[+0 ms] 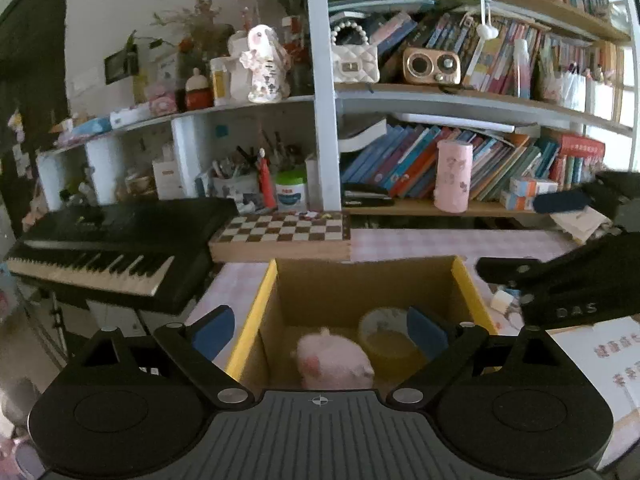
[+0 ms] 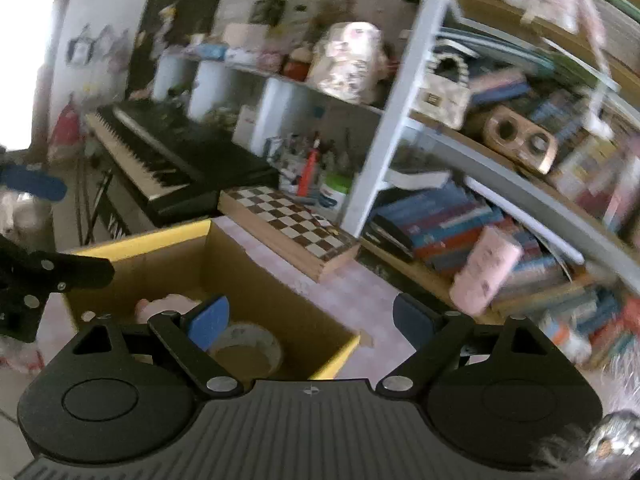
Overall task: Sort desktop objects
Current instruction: 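Lower the pig and tape into the box and open both tools, then withdraw both tools from the box and move toward the toy truck and charger, then grasp the grey toy truck with the right tool while the left tool grasps the white charger, then lift the truck and charger and carry both toward the yellow box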
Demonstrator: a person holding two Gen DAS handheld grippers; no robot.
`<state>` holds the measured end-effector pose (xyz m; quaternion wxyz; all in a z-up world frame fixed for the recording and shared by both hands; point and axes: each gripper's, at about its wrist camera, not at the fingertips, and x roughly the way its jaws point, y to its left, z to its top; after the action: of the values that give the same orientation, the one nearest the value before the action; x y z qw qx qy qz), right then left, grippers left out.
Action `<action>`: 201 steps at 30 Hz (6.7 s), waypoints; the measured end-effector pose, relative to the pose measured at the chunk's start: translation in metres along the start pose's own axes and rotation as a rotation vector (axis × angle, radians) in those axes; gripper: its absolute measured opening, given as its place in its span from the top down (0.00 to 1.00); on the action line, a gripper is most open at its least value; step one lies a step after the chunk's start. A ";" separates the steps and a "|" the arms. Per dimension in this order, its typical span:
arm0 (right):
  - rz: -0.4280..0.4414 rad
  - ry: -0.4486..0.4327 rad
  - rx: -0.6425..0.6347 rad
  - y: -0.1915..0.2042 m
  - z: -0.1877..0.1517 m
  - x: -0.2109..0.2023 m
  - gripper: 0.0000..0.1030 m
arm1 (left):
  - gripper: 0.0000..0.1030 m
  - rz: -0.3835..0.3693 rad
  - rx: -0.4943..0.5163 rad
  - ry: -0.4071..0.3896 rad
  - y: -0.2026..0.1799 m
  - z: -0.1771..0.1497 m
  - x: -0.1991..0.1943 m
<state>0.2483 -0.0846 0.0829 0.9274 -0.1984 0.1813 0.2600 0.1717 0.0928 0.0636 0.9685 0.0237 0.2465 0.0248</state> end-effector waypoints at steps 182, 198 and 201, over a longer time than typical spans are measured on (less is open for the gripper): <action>-0.076 0.300 0.487 -0.263 -0.246 -0.026 0.41 | 0.59 -0.165 0.000 0.297 -0.337 -0.007 0.220; -0.061 0.243 0.500 -0.222 -0.223 -0.073 0.41 | 0.59 -0.226 -0.061 0.238 -0.280 -0.021 0.099; -0.054 0.243 0.514 -0.207 -0.216 -0.087 0.41 | 0.59 -0.223 -0.061 0.242 -0.265 -0.031 0.077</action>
<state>0.2426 -0.3827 -0.0071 0.9253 0.0087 0.3460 0.1551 0.2344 -0.1664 -0.0156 0.9287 -0.0365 0.3617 -0.0728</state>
